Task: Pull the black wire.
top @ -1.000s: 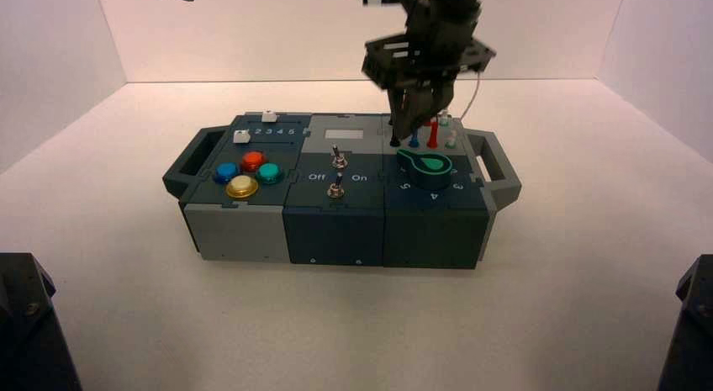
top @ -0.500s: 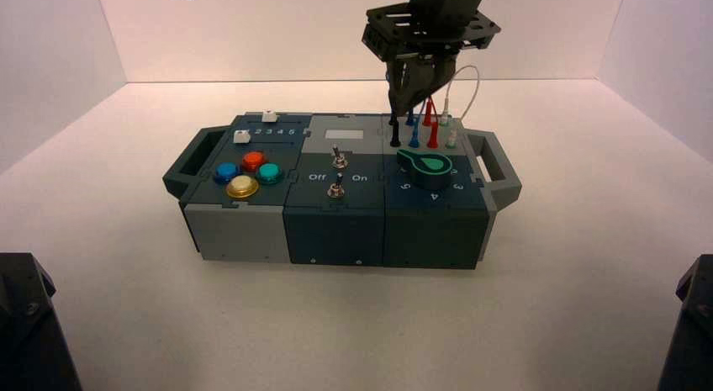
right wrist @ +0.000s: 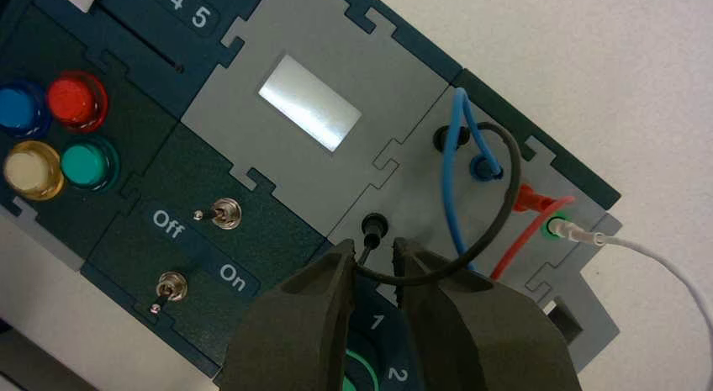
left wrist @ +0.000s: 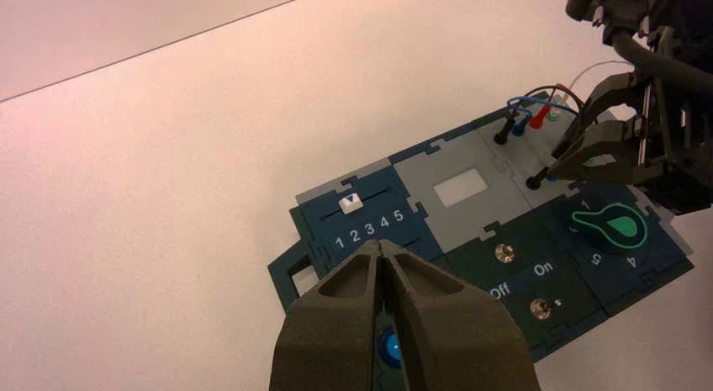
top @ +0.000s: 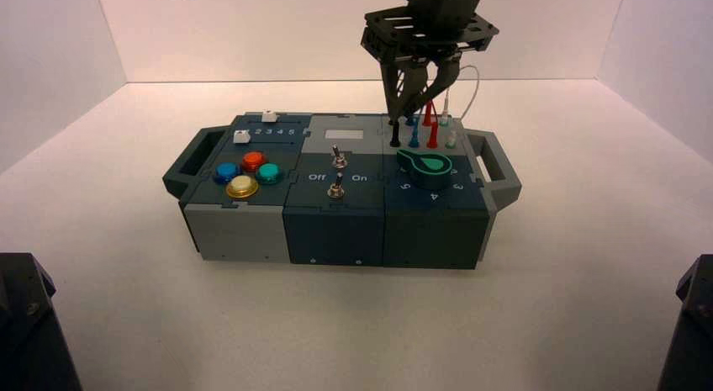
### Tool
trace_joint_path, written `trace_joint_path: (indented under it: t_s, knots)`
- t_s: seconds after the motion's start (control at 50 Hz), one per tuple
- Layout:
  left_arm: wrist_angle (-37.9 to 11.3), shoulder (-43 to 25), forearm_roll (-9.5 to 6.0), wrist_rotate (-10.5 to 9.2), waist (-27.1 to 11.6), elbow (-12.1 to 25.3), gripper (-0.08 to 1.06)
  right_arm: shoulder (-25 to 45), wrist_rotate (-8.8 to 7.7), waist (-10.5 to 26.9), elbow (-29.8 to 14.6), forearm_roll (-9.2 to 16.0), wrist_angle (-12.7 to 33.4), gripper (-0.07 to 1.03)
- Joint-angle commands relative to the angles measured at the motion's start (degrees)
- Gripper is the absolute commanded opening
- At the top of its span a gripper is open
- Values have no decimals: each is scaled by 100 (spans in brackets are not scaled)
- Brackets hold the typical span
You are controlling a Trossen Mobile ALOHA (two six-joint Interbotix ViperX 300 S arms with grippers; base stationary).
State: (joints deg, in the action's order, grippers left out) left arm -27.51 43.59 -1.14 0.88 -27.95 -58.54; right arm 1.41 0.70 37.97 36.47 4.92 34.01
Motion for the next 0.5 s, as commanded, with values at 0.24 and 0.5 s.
trace_joint_path:
  t_s: [0.24, 0.5]
  knots:
    - [62, 9, 18, 35, -18, 220, -3, 141, 0, 26, -167, 70, -53, 27]
    - [62, -9, 18, 35, -18, 220, -3, 316, -9, 26, -334, 70, -70, 27]
